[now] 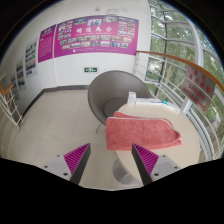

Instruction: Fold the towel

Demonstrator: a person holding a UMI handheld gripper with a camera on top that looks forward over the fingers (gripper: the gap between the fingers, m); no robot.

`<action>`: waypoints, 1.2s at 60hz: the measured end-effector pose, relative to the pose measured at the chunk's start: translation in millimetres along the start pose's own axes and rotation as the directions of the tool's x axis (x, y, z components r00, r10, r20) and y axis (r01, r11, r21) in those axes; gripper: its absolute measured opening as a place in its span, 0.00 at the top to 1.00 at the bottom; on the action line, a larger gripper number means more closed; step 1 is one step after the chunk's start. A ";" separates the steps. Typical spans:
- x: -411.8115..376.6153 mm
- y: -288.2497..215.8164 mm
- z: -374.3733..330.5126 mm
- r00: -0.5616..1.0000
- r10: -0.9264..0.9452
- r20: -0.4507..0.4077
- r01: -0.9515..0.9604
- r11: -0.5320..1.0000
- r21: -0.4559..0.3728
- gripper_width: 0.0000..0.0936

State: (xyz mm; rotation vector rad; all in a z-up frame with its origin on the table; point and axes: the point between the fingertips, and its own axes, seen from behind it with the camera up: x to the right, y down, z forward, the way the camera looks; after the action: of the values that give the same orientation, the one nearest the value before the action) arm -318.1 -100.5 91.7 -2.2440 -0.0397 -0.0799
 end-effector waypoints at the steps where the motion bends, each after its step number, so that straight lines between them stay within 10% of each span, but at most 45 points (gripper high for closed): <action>1: -2.9 -4.1 11.1 1.000 -0.008 -0.002 0.008 1.000 0.005 0.08; 19: 1.3 -11.5 173.8 0.993 -0.077 -0.084 0.074 0.996 -0.039 0.15; 34: 16.2 -18.6 186.6 0.998 -0.036 -0.060 0.034 0.999 -0.031 0.96; 57: 11.9 -149.6 109.7 0.938 0.234 0.254 -0.258 0.964 0.064 0.96; 72: 174.3 -109.8 139.5 0.957 0.285 0.046 -0.287 0.958 0.025 0.90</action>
State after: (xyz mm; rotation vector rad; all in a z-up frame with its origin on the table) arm -144.4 77.2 102.8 -2.1961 0.2595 0.1236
